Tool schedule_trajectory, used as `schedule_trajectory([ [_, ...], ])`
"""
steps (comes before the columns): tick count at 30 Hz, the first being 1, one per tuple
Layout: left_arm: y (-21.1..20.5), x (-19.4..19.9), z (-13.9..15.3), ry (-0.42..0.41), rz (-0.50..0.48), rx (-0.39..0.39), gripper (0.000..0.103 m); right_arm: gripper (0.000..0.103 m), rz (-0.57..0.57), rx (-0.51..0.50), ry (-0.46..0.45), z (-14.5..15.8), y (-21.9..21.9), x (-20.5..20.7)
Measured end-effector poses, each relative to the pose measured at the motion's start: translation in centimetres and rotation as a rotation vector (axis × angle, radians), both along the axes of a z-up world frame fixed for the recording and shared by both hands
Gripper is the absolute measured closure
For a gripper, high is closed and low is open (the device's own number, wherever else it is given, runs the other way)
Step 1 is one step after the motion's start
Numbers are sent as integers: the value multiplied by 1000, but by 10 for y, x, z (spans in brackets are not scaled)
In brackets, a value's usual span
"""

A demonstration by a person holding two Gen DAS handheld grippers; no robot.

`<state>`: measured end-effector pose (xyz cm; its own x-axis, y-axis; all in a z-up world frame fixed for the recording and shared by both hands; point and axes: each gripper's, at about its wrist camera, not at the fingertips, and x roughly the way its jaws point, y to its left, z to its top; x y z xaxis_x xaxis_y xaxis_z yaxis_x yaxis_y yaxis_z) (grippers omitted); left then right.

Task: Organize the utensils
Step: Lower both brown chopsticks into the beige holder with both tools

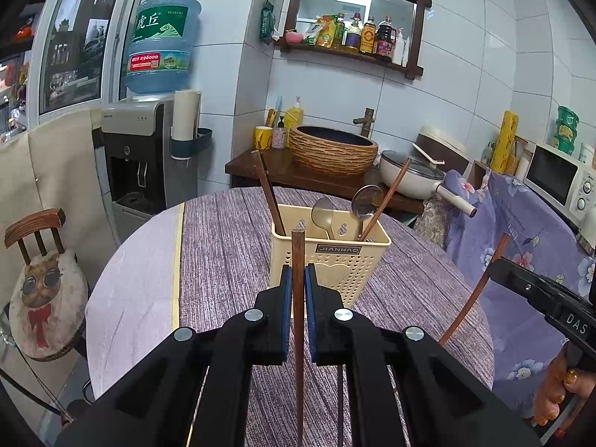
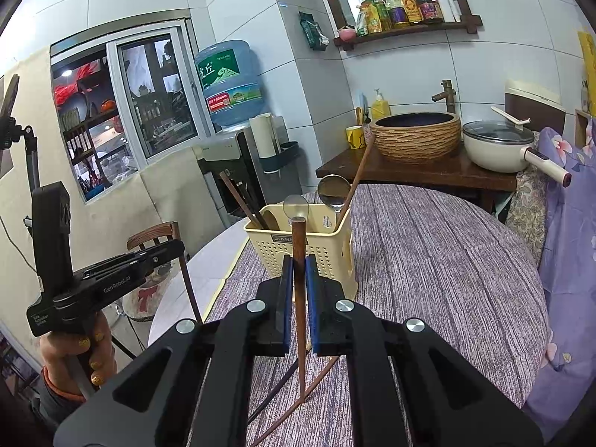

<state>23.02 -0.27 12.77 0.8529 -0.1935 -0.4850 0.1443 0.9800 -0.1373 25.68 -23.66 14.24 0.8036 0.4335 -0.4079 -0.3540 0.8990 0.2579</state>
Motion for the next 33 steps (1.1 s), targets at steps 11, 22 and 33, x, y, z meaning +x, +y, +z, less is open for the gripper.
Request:
schedule_trajectory([
  [11, 6, 7, 19, -9, -21, -23, 95, 95, 41, -24, -39, 27, 11, 7],
  [22, 14, 45, 117, -102, 0, -99, 95, 95, -44, -54, -179, 120, 23, 45],
  [33, 4, 91, 129, -164, 127, -92, 95, 95, -158, -76, -245, 135, 45, 100],
])
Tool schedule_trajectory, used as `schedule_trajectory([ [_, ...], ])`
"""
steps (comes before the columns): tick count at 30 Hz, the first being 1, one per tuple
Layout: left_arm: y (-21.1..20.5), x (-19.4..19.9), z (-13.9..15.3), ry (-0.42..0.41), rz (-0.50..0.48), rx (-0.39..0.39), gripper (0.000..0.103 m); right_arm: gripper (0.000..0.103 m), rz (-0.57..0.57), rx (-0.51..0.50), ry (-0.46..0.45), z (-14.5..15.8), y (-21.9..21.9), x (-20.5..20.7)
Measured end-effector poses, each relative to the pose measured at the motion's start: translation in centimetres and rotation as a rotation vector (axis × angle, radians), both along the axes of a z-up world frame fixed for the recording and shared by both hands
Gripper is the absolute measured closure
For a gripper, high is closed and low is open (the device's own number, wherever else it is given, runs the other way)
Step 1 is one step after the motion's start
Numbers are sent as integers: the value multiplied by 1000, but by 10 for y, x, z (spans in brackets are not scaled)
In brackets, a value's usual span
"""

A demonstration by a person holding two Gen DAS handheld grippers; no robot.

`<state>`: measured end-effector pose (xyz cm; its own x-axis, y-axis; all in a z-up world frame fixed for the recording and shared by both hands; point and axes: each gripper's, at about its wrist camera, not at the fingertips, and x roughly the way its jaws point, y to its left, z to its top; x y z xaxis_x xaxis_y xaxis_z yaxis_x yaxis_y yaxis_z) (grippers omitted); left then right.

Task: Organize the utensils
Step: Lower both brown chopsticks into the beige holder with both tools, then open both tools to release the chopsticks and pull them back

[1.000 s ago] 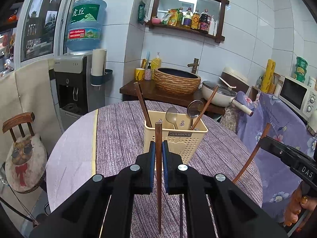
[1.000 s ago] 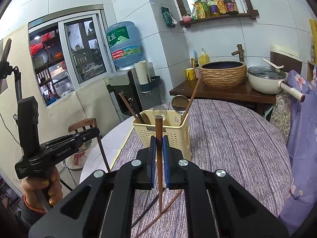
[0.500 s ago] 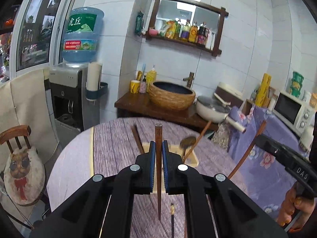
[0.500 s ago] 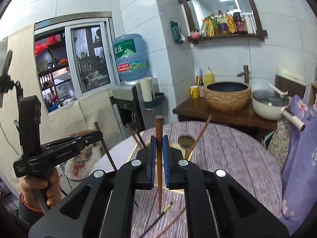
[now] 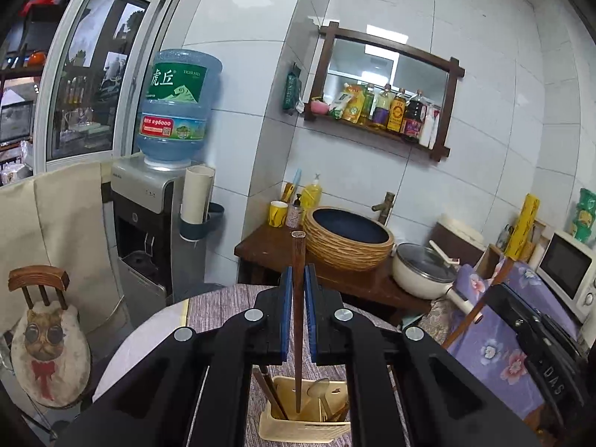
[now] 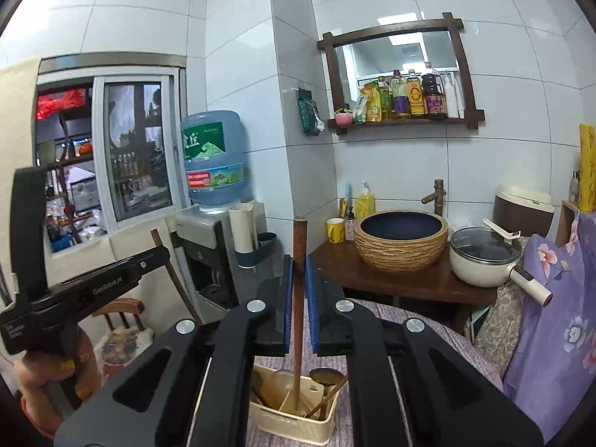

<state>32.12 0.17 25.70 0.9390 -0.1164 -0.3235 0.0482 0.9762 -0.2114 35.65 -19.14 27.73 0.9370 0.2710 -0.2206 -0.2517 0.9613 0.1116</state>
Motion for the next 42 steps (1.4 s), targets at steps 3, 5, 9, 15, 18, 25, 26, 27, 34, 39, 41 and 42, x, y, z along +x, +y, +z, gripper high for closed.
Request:
schedule_trajectory([
  [3, -7, 8, -26, 24, 6, 15, 95, 95, -6, 2, 52, -27, 4, 17],
  [5, -9, 12, -41, 42, 1, 27, 95, 95, -9, -2, 82, -44, 6, 25],
  [9, -12, 19, -78, 108, -12, 27, 95, 95, -12, 5, 138, -77, 3, 34],
  [15, -16, 23, -109, 164, -24, 51, 95, 95, -1, 21, 191, -107, 0, 42],
  [18, -17, 21, -112, 163, -15, 68, 95, 95, -3, 21, 193, -116, -1, 42],
  [25, -14, -11, -110, 109, -40, 53, 47, 54, -6, 43, 131, -125, -9, 8],
  [26, -13, -21, -111, 84, -37, 50, 38, 37, -14, 38, 110, -126, -10, -1],
  [27, -11, -30, -113, 68, -35, 53, 35, 34, -25, 19, 82, -128, -10, -13],
  [34, -4, -61, -151, 143, -40, 77, 19, 21, -74, -41, 179, -175, -16, -53],
  [39, -4, -67, -196, 265, -50, 85, 17, 18, -125, -51, 287, -217, -28, -69],
  [41, -6, -69, -210, 306, -62, 91, 18, 16, -127, -45, 323, -231, -32, -75],
  [42, -7, -70, -217, 325, -67, 95, 18, 14, -133, -45, 332, -236, -34, -77],
])
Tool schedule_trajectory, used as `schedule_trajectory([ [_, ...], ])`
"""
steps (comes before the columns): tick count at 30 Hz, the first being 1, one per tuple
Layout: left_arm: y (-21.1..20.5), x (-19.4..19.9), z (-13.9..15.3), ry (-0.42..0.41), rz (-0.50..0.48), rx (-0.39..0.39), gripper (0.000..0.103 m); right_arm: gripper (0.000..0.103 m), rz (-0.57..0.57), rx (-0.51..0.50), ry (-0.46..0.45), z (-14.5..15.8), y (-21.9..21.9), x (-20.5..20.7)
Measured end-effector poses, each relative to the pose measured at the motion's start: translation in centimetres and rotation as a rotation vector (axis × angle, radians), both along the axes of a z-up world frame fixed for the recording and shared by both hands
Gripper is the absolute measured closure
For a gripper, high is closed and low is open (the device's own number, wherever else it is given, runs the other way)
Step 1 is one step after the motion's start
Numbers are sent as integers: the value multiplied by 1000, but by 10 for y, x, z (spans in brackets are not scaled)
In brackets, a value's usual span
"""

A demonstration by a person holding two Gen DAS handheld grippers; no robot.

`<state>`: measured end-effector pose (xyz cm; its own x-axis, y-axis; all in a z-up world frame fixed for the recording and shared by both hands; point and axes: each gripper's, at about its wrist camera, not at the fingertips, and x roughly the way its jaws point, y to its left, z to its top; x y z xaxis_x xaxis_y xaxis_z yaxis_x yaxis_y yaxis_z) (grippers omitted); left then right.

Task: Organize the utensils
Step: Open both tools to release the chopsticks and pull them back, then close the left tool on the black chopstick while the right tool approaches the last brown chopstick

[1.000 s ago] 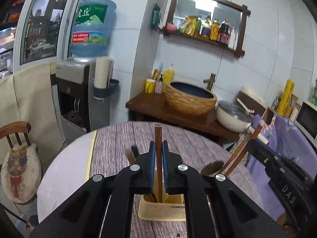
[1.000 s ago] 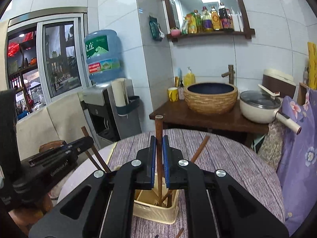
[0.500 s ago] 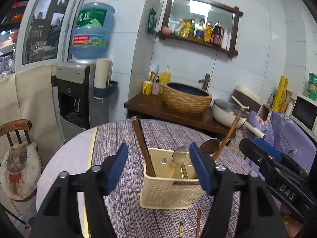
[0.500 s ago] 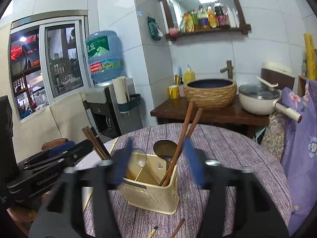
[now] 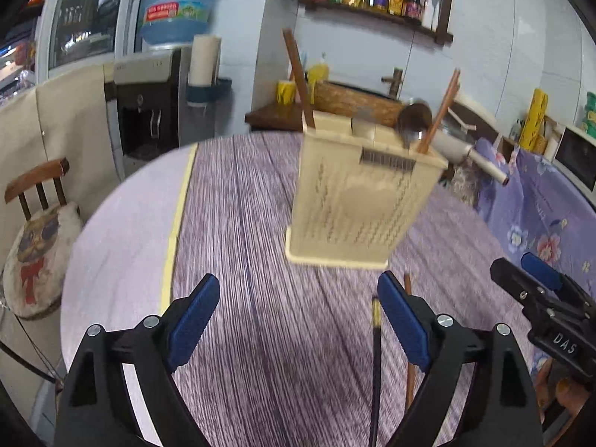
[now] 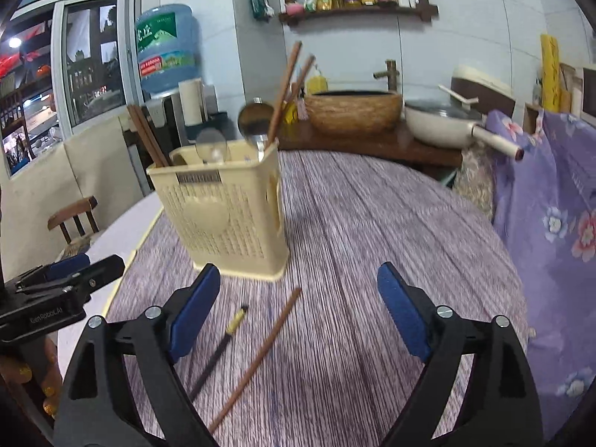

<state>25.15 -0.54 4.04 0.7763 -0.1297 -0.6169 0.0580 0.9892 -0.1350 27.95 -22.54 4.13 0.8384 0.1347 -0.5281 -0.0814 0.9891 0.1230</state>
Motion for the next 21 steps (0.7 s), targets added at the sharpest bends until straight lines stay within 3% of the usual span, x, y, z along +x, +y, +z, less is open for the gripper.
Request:
schedule_trajectory([
  [7, -12, -10, -29, 61, -33, 20, 20, 11, -12, -11, 56, -32, -4, -10],
  [12, -19, -11, -43, 104, -56, 29, 34, 11, -35, -9, 86, -43, -8, -11],
  [21, -31, -14, -49, 127, -106, 28, 48, 11, -87, -12, 103, -47, -25, -17],
])
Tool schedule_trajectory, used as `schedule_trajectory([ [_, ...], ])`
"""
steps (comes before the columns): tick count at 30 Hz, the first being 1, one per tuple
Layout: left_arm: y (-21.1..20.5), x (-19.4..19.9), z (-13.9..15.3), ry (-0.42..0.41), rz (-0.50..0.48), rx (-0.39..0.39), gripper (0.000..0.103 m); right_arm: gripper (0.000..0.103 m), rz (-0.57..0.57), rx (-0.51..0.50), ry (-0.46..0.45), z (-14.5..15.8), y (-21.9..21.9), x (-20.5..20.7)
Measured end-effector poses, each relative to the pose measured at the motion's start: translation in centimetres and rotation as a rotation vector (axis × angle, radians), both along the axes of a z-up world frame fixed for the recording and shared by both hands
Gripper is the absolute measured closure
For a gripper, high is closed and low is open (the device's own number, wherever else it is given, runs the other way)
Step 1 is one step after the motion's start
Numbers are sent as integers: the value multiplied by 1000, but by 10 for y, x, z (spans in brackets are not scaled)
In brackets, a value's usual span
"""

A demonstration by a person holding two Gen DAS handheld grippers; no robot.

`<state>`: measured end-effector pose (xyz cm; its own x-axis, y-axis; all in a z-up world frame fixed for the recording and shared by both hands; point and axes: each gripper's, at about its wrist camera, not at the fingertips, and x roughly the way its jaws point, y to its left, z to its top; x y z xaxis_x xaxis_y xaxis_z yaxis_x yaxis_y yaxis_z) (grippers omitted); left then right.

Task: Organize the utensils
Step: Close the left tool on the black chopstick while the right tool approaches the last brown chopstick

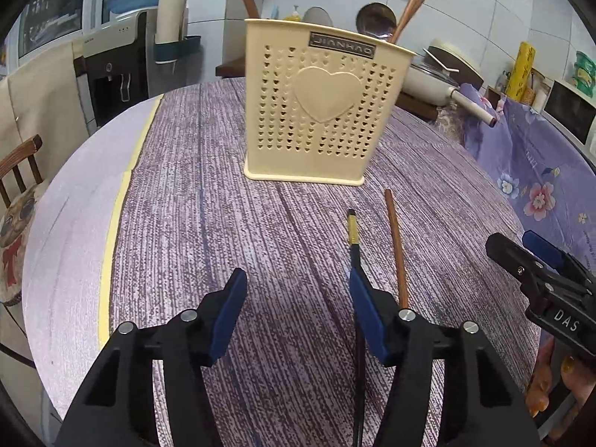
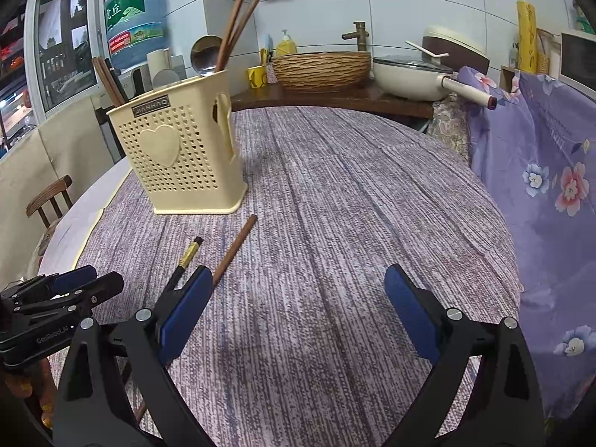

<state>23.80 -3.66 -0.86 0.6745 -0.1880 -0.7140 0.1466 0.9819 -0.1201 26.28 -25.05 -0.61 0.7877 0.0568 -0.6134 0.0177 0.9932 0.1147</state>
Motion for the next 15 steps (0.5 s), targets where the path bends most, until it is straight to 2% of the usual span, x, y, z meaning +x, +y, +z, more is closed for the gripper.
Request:
schedule_trajectory([
  [8, -22, 12, -5, 32, -68, 26, 54, 11, -5, 14, 19, -5, -9, 0],
  [15, -47, 27, -16, 74, -111, 83, 70, 11, -1, 16, 27, -6, -10, 1],
])
